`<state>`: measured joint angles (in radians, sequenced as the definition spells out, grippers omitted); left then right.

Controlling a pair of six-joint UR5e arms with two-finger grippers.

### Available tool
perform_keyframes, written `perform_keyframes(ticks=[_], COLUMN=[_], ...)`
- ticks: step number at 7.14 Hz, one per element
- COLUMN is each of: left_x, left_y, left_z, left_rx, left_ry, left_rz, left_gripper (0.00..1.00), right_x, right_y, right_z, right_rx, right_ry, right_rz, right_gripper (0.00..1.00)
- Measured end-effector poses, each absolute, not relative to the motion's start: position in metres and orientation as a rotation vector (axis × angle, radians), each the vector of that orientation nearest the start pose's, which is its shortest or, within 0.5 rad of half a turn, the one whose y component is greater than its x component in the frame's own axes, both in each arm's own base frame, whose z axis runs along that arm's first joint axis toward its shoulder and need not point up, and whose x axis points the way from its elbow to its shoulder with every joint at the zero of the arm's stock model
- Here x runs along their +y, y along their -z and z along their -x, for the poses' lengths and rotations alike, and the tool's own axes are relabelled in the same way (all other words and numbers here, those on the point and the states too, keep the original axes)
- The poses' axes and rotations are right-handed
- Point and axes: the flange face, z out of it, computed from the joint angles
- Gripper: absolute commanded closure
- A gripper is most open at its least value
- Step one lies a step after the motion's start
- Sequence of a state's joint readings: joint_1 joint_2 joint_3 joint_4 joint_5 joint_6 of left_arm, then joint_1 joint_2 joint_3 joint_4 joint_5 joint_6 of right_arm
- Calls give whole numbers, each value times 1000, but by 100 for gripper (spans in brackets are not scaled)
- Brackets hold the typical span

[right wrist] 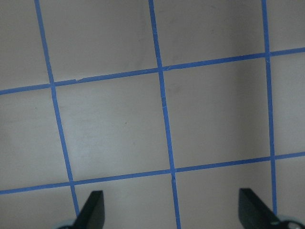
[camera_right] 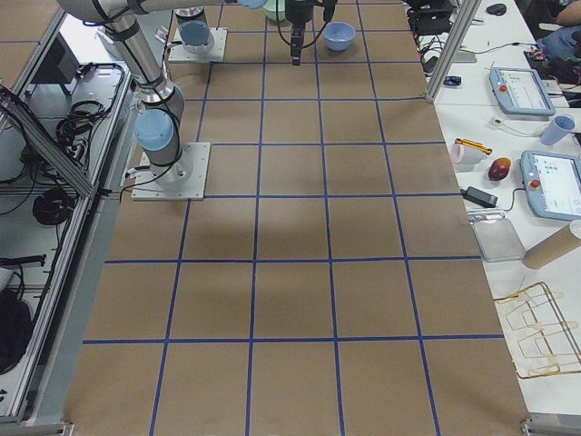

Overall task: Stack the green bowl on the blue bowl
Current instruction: 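Move the left gripper away from the blue bowl toward the green bowl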

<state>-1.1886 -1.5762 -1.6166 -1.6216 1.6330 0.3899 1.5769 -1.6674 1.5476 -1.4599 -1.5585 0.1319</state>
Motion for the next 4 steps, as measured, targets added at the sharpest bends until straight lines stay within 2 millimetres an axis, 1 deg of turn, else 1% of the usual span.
perform_keyframes(ticks=[2,3,4], left_x=[-482,-475,-469], left_y=[-435,-421,-405], left_z=[-140,-169,-194], left_rx=[3157,3175,3185], left_ry=[-238,-237,-217], left_rz=[6,9,-16], left_gripper=[0,0,0], right_x=[-448,-448,-448], right_y=[-534,-534,-534], right_z=[-137,-137,-137], right_rx=[3123,3122,3122], right_ry=[13,13,14], right_rz=[-197,-197,-197], right_gripper=[0,0,0])
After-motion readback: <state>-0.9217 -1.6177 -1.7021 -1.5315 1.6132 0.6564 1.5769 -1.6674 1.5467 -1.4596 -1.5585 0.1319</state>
